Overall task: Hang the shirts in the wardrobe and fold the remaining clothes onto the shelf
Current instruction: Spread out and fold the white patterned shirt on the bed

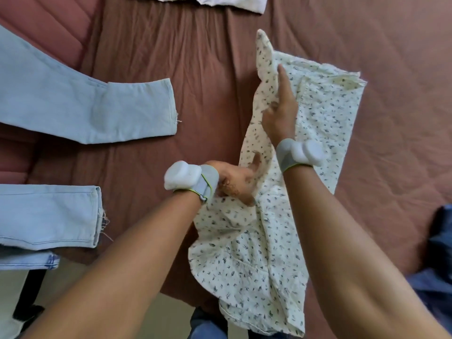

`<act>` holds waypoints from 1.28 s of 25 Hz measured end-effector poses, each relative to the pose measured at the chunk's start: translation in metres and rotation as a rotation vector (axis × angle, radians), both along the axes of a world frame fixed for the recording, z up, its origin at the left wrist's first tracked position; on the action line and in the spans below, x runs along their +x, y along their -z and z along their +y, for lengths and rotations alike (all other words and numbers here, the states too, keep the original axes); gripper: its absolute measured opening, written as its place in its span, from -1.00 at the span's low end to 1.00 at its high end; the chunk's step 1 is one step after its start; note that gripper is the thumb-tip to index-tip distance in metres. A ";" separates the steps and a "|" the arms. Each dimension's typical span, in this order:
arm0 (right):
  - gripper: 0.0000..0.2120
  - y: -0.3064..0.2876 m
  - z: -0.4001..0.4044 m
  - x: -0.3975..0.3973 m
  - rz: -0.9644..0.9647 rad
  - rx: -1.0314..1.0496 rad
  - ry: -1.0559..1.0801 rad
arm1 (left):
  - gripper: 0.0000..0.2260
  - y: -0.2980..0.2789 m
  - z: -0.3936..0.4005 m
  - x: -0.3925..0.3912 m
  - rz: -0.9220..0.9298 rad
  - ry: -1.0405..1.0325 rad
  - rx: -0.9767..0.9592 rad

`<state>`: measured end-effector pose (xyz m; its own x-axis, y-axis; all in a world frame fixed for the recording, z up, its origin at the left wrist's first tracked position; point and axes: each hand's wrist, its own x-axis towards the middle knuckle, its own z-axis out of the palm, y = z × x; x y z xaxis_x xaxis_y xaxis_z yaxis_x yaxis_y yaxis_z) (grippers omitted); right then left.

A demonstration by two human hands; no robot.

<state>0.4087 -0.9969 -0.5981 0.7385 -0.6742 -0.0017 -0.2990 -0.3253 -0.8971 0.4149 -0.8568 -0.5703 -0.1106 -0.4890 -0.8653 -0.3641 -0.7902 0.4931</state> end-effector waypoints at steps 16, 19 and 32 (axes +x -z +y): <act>-0.78 0.053 -0.032 -0.195 0.293 -0.048 0.082 | -0.80 0.032 -0.026 -0.152 -0.670 -0.852 -0.458; -0.59 0.032 -0.006 -0.204 0.403 0.165 -0.387 | -0.59 0.040 0.015 -0.157 -0.711 -0.971 0.030; -0.57 0.023 -0.016 -0.304 0.959 -0.173 -0.552 | -0.53 0.024 0.050 -0.257 -0.338 -0.406 -0.287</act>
